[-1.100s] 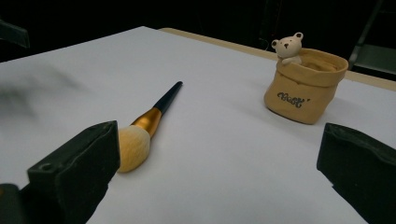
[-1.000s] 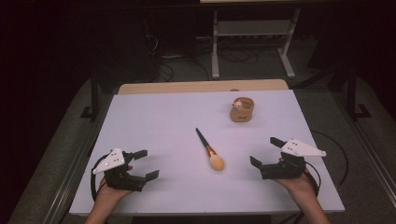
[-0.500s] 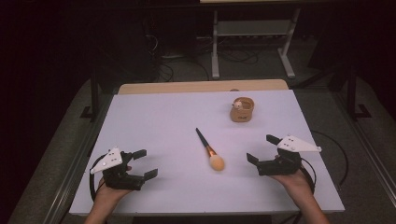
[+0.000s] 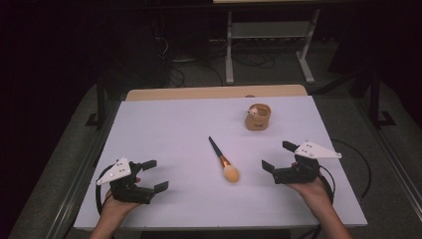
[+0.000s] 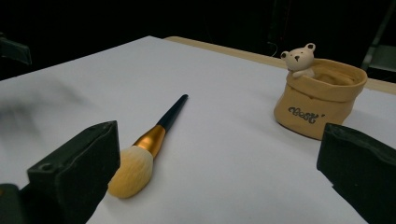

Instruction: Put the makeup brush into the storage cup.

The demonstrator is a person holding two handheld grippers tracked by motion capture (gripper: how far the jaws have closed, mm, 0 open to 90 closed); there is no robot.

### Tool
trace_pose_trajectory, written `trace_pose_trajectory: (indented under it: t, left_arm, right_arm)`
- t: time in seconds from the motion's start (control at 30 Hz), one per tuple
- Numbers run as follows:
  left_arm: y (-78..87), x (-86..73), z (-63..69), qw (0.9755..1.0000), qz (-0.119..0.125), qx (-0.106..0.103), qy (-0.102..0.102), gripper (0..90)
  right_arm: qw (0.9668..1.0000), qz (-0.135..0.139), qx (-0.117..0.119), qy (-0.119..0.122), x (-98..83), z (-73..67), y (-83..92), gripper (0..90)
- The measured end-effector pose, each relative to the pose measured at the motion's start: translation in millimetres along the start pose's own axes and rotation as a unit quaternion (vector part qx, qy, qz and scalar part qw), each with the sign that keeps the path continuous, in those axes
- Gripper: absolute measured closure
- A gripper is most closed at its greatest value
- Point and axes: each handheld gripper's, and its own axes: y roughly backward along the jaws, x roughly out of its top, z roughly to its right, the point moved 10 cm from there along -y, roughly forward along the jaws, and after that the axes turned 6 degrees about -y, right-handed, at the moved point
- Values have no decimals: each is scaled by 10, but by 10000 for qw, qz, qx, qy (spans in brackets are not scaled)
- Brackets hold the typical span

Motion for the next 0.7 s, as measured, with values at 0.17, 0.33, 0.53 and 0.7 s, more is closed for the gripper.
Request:
trace_pose_trajectory:
  t: [0.17,0.33,0.53,0.7]
  left_arm:
    - [-12,-15,14,10000,-34,-13,-50,108]
    - [-24,-36,12,10000,-61,-22,-75,108]
    - [-26,-68,-2,9999,-137,-36,-62,108]
    - [-31,-76,-8,9999,-124,-33,-63,108]
  right_arm:
    - [10000,1,30,27,18,-11,-36,0]
    - [10000,-45,53,42,17,-21,-72,0]
    - [9999,-50,101,56,34,-35,-113,0]
    - [9999,-48,121,76,65,-51,-165,0]
